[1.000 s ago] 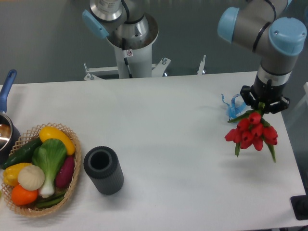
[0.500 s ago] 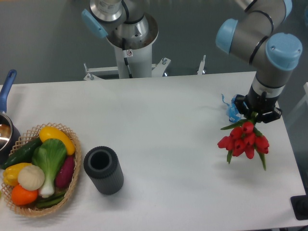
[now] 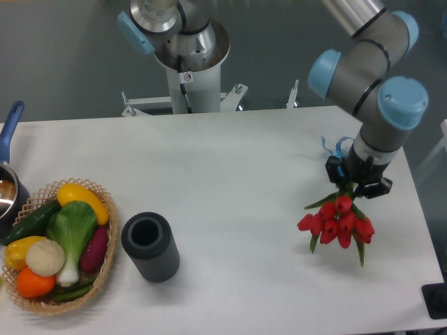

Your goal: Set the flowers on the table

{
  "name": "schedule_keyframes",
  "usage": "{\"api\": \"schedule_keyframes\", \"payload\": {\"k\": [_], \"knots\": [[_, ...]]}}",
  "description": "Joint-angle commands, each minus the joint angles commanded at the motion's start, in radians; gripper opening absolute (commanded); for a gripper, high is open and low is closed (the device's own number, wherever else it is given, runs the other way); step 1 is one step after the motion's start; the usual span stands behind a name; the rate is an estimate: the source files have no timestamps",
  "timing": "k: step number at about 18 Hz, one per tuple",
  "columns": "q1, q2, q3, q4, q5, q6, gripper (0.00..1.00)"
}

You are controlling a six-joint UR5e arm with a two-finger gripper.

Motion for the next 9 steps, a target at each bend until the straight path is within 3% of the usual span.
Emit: {"api": "schedule_keyframes", "payload": {"k": [3, 7, 9], "knots": [[-0.031, -0.014, 0.023, 0.002, 0.000, -0.071, 0.43], [-0.038, -0.014, 0.025, 0.008, 0.000, -0.097, 0.99], [-0.037, -0.005, 0.025, 0.014, 0.000, -0.098, 1.00]]}}
